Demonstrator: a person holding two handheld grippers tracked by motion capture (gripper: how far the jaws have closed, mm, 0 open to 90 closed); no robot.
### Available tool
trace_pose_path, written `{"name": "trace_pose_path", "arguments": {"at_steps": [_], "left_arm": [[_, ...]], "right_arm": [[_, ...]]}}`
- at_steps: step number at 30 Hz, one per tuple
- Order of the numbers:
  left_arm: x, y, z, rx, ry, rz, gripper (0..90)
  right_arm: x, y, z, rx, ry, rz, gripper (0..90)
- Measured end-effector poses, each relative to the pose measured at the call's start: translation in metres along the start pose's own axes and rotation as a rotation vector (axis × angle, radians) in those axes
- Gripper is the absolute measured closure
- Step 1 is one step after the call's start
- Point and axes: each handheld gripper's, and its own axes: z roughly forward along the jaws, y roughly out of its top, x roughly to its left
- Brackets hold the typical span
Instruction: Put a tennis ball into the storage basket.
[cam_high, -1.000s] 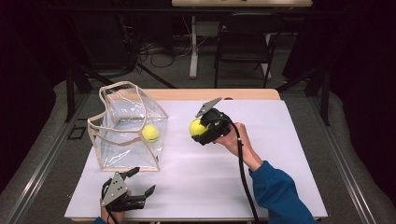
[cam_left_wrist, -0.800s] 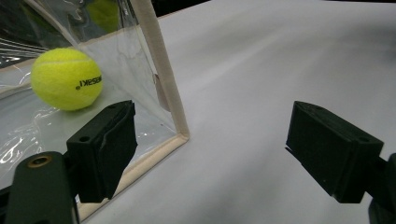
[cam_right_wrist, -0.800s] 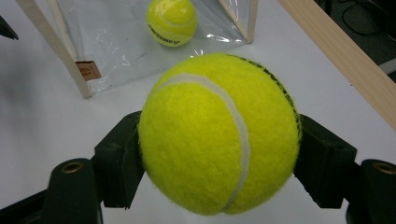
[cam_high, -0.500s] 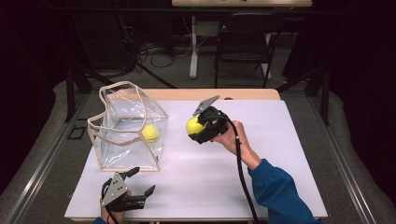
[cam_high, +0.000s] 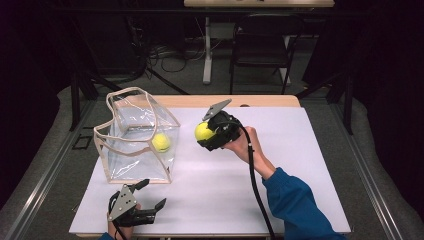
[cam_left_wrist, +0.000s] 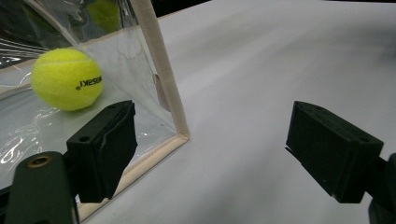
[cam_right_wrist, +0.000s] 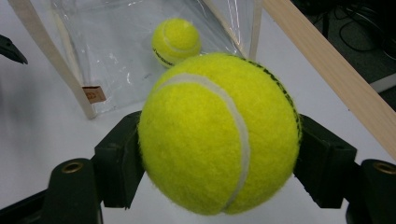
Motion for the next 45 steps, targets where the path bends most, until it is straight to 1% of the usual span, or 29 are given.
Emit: {"name": "trace_pose_path", "arguments": {"at_steps": [14,45], "left_arm": [[0.000,0.000,0.000,0.002,-0.003,0.001,16.1],[0.000,0.000,0.000,0.003,-0.001,0.000,16.1]], "right_arm": [[-0.001,0.009,-0.002,-0.036,0.004,0.002,25.7],[-0.003,0.025,-0.007,-0.092,-0.014,-0.003,25.7]]}}
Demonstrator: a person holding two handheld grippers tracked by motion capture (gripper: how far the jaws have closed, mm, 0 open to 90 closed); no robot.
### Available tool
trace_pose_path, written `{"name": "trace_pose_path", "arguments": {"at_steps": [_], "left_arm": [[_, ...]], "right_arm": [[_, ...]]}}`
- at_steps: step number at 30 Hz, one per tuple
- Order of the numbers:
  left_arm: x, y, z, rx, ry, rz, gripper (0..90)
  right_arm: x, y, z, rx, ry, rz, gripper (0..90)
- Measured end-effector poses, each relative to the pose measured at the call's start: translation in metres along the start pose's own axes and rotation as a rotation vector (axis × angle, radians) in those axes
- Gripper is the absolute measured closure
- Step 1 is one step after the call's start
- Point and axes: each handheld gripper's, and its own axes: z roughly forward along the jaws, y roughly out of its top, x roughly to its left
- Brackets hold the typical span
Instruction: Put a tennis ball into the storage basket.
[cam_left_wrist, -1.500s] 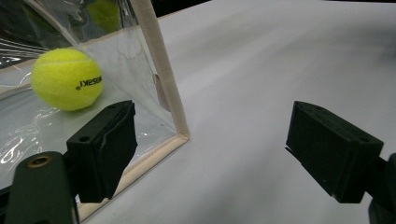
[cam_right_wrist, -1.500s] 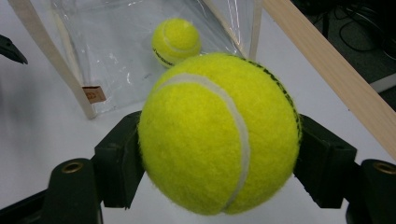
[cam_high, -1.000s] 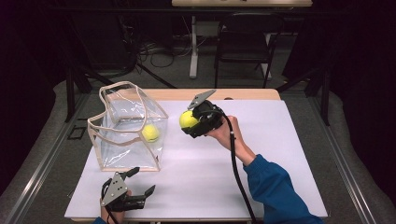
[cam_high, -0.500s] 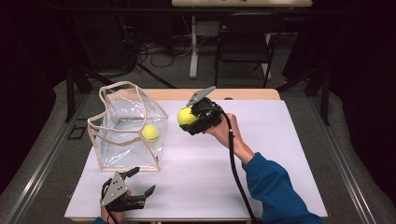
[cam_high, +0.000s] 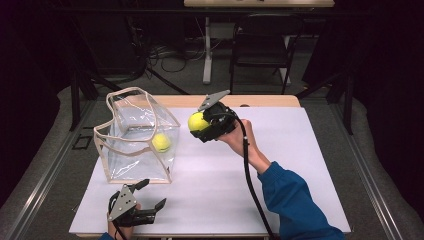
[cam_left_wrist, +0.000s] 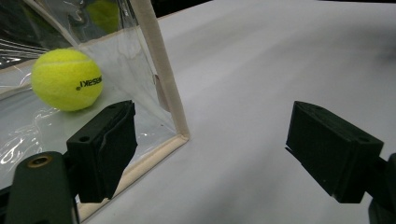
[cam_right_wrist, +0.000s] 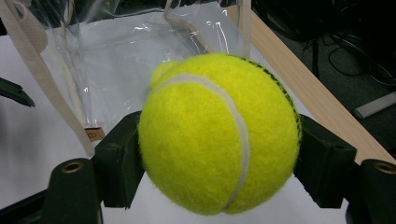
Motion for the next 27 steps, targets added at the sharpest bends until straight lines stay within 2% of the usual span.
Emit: {"name": "trace_pose_path", "arguments": {"at_steps": [27], "left_arm": [[0.001,0.000,-0.001,-0.016,-0.002,-0.004,16.1]], "right_arm": [[-0.003,0.010,0.006,-0.017,-0.004,0.000,25.9]]}}
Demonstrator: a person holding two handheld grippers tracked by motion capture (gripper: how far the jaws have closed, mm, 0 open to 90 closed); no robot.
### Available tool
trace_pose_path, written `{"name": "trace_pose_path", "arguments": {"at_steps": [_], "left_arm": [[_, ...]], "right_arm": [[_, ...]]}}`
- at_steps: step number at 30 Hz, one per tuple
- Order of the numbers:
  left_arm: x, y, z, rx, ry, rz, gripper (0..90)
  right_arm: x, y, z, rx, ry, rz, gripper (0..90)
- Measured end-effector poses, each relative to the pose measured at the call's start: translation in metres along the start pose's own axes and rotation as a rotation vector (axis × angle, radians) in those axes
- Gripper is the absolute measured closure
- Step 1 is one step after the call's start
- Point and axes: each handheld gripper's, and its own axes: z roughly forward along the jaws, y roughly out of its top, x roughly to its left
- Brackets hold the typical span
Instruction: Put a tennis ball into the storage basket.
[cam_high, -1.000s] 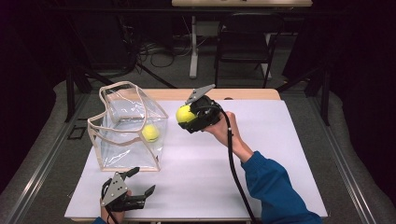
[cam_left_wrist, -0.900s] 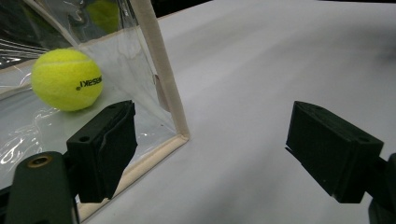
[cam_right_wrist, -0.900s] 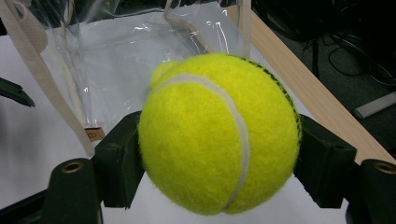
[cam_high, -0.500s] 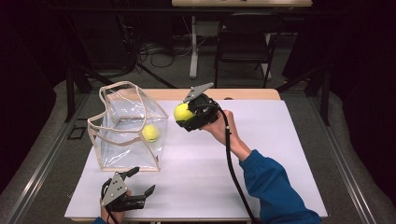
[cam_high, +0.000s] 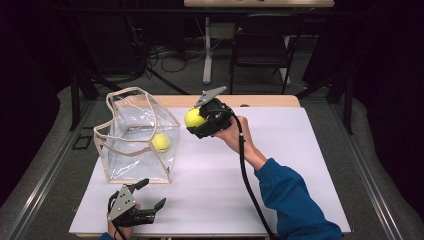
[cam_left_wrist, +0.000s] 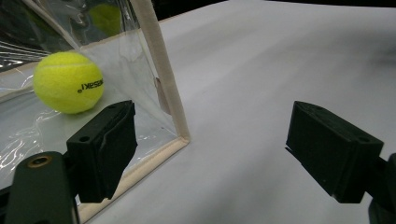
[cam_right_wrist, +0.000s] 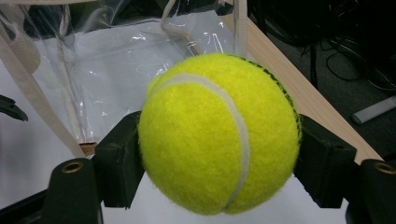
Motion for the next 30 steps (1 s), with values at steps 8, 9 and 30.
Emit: {"name": "trace_pose_path", "arguments": {"at_steps": [8,9,30], "left_arm": [[0.000,0.000,-0.001,-0.002,-0.001,0.005,16.1],[0.000,0.000,0.000,-0.002,-0.001,0.002,16.1],[-0.001,0.001,0.000,0.003,-0.004,0.009,16.1]], "right_arm": [[0.001,0.008,0.003,-0.010,0.002,0.006,25.9],[0.001,0.008,0.003,-0.007,0.001,0.005,25.8],[0.002,0.024,0.005,-0.041,0.018,-0.001,25.9]]}}
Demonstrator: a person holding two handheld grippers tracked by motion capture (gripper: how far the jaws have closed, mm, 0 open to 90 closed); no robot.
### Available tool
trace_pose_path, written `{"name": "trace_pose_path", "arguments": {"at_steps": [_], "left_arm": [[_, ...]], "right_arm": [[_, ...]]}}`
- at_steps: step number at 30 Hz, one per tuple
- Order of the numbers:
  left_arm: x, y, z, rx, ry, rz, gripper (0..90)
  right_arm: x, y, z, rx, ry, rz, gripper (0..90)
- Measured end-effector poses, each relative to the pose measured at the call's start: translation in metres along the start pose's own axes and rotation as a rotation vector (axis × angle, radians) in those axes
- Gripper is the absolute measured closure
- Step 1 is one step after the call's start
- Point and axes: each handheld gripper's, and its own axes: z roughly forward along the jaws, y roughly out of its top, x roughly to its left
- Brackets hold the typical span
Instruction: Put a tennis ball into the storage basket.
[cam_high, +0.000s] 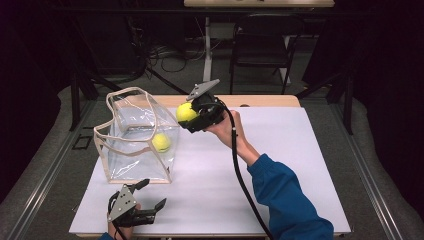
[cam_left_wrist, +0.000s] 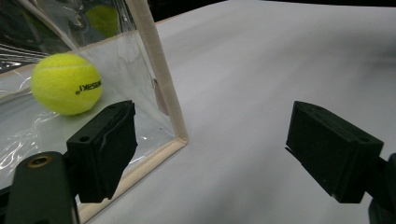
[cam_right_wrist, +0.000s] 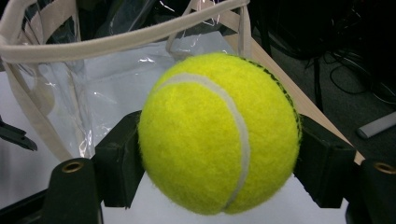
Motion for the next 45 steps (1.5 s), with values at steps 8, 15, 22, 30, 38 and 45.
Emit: {"name": "trace_pose_path", "arguments": {"at_steps": [8,15,22,30,38,45], "left_arm": [[0.000,0.000,0.000,0.002,-0.003,0.002,16.1],[0.000,0.000,0.001,0.002,-0.005,0.001,16.1],[-0.001,0.000,0.000,-0.003,-0.004,0.002,16.1],[0.000,0.000,0.000,-0.003,-0.006,0.002,16.1],[-0.001,0.000,0.000,-0.007,-0.005,-0.001,16.1],[0.000,0.000,0.000,-0.006,-0.006,-0.002,16.1]], "right_arm": [[0.001,0.009,0.001,-0.019,0.008,-0.001,25.9],[0.003,0.016,0.000,-0.019,0.013,-0.010,25.9],[0.006,0.025,0.001,-0.028,0.016,-0.015,25.9],[0.008,0.034,0.006,-0.033,0.028,-0.021,26.0],[0.008,0.039,0.010,-0.034,0.035,-0.020,26.0],[0.008,0.046,0.011,-0.041,0.032,-0.025,26.0]]}}
